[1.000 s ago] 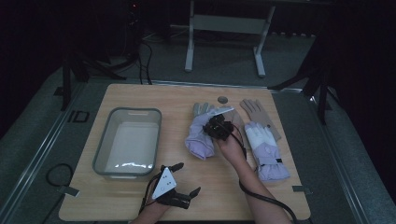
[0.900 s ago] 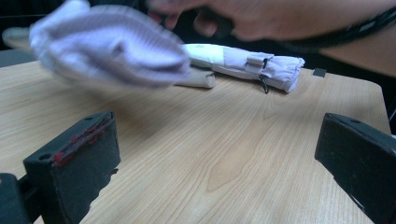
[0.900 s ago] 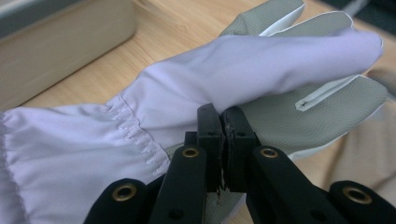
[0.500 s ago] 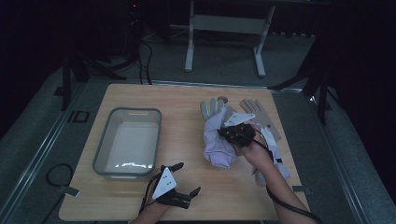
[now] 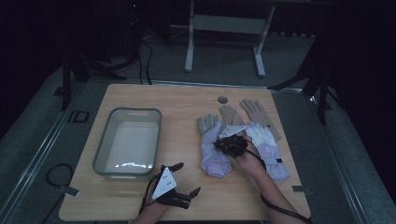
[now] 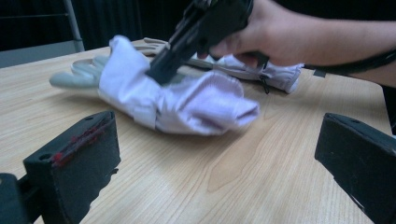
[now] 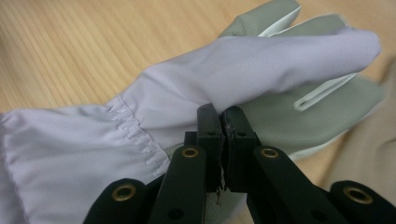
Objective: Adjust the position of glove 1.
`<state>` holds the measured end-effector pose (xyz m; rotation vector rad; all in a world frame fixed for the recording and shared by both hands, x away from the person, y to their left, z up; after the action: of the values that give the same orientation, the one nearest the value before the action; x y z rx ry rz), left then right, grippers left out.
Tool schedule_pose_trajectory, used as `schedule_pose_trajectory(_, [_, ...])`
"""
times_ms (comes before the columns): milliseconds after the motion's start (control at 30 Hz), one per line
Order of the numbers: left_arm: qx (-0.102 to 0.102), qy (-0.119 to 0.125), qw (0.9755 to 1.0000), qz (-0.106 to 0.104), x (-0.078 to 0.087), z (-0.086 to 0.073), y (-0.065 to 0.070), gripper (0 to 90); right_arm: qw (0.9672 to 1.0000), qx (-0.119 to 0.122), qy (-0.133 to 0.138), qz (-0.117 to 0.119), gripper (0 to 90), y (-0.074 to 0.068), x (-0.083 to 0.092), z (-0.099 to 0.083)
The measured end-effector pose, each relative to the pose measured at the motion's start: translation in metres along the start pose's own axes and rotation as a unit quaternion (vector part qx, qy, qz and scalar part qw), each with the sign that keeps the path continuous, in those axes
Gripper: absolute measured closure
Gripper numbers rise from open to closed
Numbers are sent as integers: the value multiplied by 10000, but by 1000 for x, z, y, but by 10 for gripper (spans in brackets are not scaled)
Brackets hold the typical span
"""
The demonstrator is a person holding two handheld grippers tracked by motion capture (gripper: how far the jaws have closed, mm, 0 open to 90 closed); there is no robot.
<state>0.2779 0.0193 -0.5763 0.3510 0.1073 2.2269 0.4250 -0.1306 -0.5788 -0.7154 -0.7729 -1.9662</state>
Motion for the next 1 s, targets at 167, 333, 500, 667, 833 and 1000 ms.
schedule_pose_trajectory(167, [-17, -2, 10000, 4, 0, 0, 0, 0, 9997, -122, -30, 225, 856, 0, -10, -7])
schedule_pose_trajectory(333, [-15, -2, 10000, 2, 0, 0, 0, 0, 9995, -125, -21, 289, 832, -1, -9, -8])
schedule_pose_trajectory(500, [-2, -3, 10000, -2, 0, 0, 0, 0, 9988, -294, -123, 377, 616, 1, 3, -5])
schedule_pose_trajectory(667, [-8, -6, 10000, -5, 0, 0, 0, 0, 9987, -408, 228, 212, 517, 5, 33, 0])
schedule_pose_trajectory(833, [0, -5, 10000, -5, 0, 0, 0, 0, 9964, -578, 615, -1, 509, 17, 70, 2])
schedule_pose_trajectory(1000, [11, 1, 10000, -1, 0, 0, 0, 0, 9942, -764, 713, -261, 506, 32, 101, -11])
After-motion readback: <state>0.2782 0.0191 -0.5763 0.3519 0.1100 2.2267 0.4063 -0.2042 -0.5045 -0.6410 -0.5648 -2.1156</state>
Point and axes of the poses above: each handheld gripper's, and its own axes: x roughly backward along the jaws, z roughly out of its top, y roughly to its right, the point moved 8 cm from there along -x, roughly forward along the jaws, and after that the axes turned 11 degrees about x, right-handed, at the moved point
